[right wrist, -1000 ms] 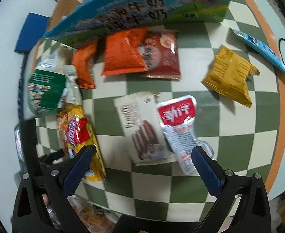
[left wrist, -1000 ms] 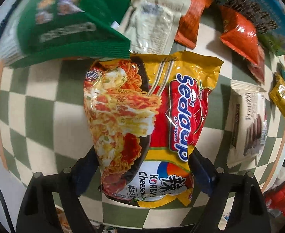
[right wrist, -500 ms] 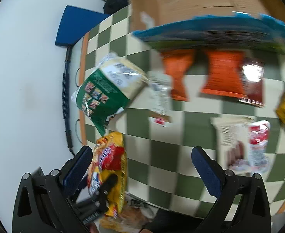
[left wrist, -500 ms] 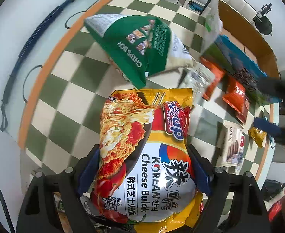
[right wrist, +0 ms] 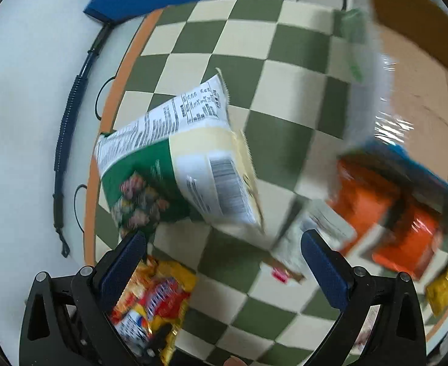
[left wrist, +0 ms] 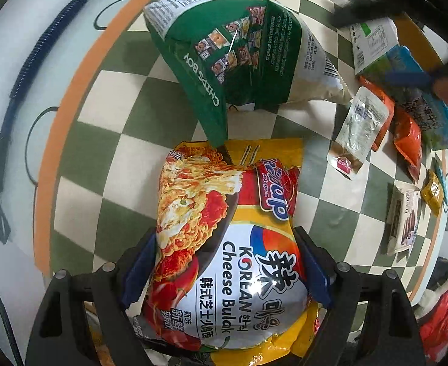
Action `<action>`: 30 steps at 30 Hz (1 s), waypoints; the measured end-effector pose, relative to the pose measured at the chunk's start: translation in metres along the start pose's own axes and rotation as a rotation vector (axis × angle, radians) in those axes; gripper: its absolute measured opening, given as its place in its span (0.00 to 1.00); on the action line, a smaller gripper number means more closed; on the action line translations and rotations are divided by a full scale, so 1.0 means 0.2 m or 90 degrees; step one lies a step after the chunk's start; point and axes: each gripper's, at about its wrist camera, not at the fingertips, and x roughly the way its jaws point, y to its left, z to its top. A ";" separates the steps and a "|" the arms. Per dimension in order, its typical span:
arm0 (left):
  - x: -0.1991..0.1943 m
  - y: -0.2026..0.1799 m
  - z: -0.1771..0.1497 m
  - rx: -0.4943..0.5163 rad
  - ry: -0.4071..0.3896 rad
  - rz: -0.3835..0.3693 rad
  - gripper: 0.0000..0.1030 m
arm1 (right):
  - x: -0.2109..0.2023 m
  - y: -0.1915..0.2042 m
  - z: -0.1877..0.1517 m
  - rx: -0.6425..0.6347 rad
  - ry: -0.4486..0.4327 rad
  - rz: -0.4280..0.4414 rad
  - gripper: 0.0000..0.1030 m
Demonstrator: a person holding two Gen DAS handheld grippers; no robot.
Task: Organize snacks
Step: 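Lift the noodle pack with the left tool while the right tool grasps the green chips bag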
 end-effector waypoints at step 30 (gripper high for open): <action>0.04 -0.01 0.07 0.039 0.015 -0.006 0.82 | 0.05 -0.19 -0.06 0.076 -0.010 0.221 0.13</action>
